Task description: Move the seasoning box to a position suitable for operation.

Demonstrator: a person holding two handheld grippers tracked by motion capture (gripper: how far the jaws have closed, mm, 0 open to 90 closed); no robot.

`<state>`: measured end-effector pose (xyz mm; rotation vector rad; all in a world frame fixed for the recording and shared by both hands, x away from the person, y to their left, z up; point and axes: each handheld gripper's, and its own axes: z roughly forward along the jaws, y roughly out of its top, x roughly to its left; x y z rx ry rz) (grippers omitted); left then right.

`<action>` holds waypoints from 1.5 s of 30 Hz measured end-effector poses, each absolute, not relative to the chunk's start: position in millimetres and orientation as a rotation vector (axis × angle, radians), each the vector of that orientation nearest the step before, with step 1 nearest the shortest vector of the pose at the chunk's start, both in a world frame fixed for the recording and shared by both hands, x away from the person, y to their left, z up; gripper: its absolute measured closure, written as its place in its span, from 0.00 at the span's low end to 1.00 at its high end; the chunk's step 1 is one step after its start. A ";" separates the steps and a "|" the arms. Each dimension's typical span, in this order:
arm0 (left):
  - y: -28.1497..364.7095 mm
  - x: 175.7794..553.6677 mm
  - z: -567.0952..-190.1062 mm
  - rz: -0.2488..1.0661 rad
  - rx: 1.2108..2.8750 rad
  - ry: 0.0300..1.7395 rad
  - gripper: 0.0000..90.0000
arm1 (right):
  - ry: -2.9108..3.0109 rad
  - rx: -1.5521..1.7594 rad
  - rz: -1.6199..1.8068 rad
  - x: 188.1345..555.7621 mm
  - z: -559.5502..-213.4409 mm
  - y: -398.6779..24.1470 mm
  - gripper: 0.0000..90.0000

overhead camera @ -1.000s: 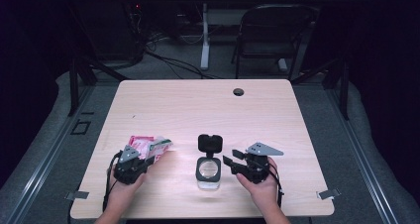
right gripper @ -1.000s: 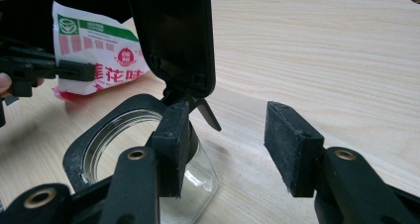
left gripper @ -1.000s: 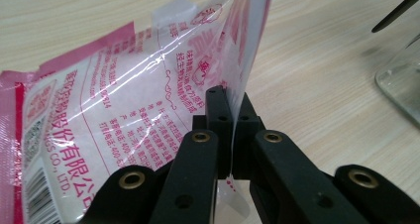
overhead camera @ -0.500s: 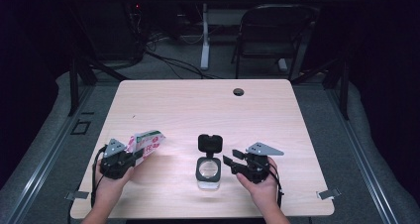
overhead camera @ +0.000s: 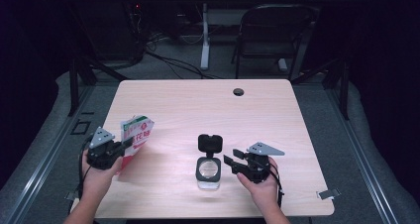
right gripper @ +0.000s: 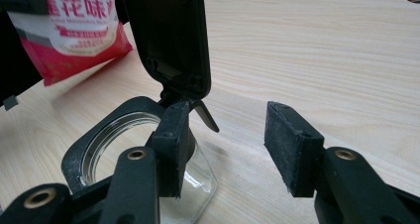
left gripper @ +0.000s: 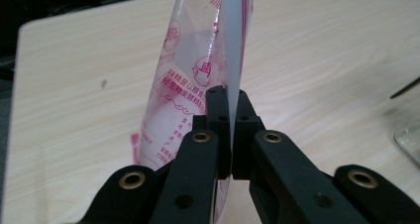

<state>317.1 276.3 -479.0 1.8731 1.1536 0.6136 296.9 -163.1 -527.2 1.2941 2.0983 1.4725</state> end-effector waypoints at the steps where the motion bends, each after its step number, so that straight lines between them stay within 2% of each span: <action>1: 278.2 317.5 -475.5 0.624 1.872 1.155 1.00 | 2.102 1.292 1.466 296.8 -527.0 -163.4 0.58; 6: 287.8 318.2 -455.4 0.681 1.842 1.157 1.00 | 2.097 1.291 1.466 296.7 -526.7 -164.0 0.58; 14: 278.0 310.6 -441.4 0.676 1.844 1.086 1.00 | 2.081 1.294 1.480 296.4 -525.7 -165.7 0.58; 45: 185.7 294.5 -453.4 0.441 1.932 0.809 1.00 | 2.066 1.254 1.499 295.3 -523.0 -167.9 0.60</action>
